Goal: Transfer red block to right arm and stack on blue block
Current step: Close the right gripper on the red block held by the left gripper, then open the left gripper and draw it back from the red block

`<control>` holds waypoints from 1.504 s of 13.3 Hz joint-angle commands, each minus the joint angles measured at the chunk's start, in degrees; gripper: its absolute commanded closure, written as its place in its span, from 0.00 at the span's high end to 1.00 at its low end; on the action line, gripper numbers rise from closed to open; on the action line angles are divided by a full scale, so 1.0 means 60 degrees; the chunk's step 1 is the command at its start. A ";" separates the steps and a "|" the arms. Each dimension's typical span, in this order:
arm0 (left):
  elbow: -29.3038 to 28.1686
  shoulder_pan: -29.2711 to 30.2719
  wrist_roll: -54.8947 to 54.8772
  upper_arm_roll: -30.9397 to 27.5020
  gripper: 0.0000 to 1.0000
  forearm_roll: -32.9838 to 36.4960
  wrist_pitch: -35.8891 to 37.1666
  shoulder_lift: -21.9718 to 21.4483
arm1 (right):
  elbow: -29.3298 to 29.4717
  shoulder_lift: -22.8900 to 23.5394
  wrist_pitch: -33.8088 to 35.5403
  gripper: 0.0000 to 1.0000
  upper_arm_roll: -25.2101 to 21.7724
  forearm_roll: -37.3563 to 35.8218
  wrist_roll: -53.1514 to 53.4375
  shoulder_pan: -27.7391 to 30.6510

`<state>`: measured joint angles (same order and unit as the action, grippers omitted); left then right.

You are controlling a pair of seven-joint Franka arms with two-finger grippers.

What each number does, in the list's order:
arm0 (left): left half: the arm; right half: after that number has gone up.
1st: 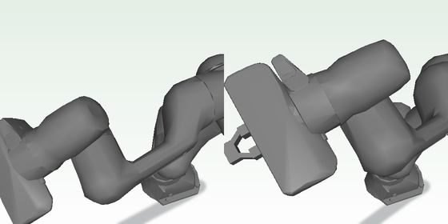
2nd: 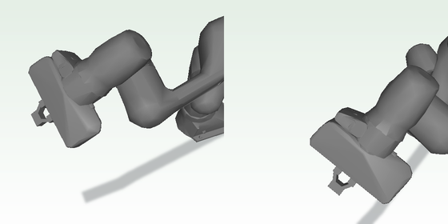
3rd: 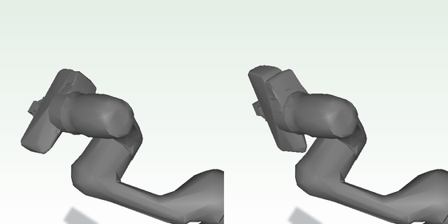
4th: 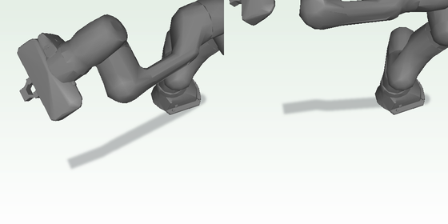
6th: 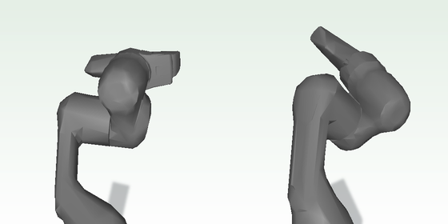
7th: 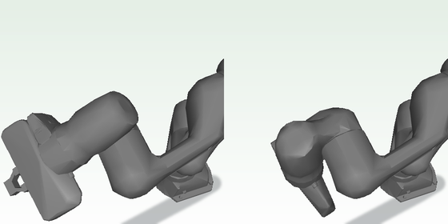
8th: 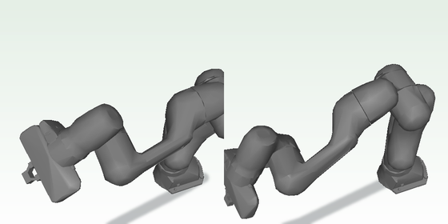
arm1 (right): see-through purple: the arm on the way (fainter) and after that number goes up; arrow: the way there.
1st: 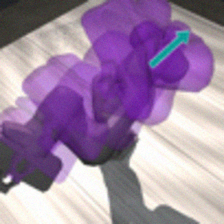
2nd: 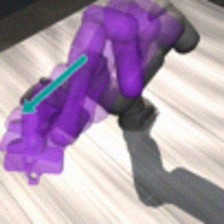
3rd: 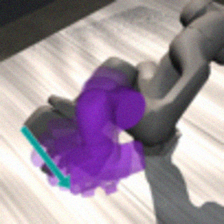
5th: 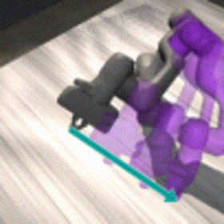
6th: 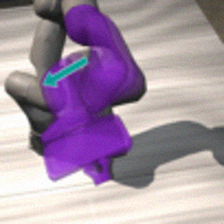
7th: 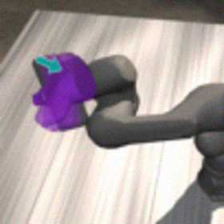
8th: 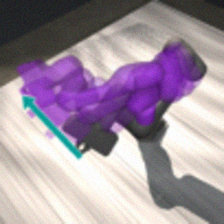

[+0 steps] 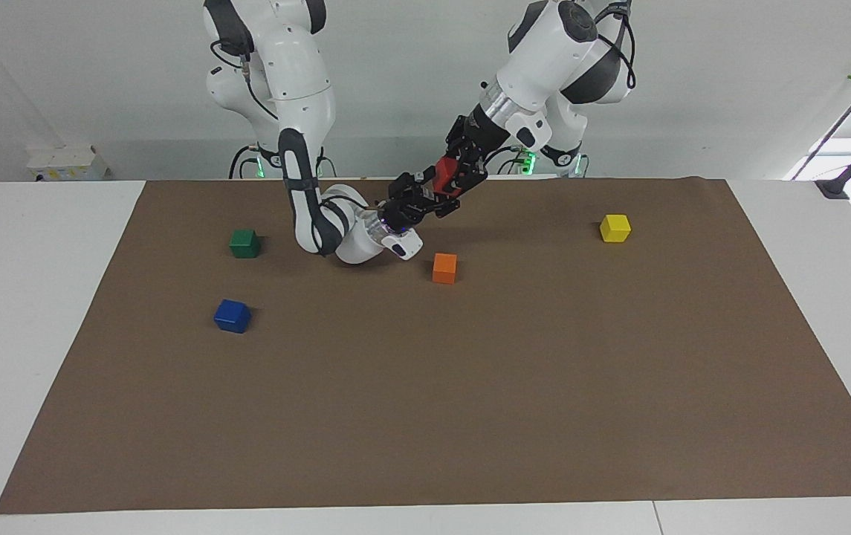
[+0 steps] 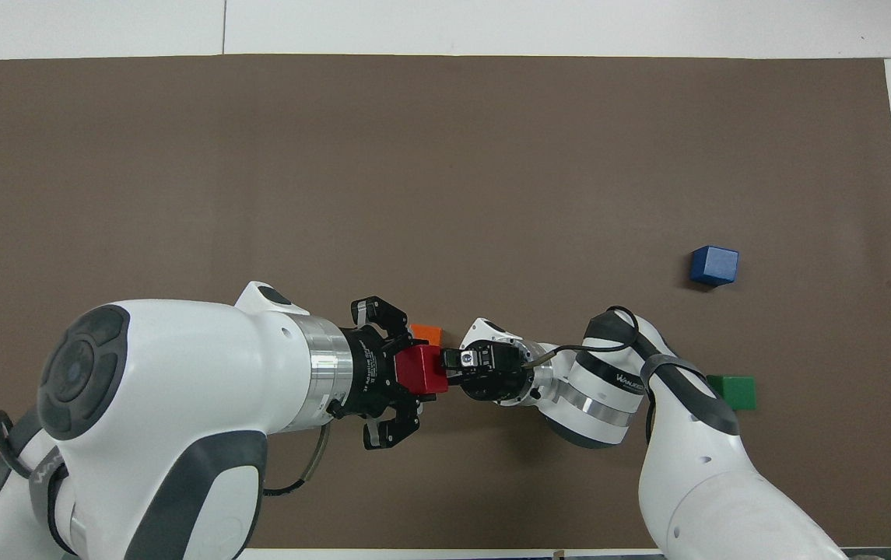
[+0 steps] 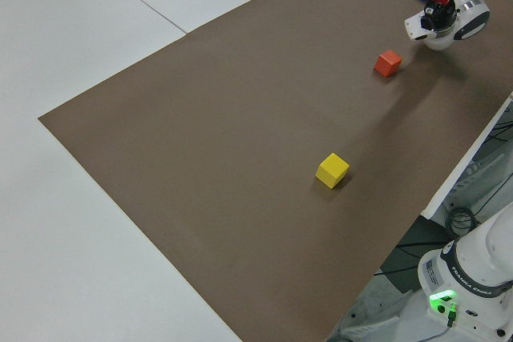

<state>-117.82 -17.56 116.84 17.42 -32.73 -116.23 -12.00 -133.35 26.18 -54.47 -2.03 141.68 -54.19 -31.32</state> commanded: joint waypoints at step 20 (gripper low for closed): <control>-0.0183 0.3081 -0.5883 -0.0398 1.00 0.0005 0.3022 -0.1120 | 0.0120 -0.1681 -0.3341 0.00 -0.0029 -0.1814 0.0856 0.1160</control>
<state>-118.10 -6.35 92.10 14.69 -32.98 -101.39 -17.72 -131.82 20.60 -69.89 -2.34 134.75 -52.12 -27.08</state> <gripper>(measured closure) 0.000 0.445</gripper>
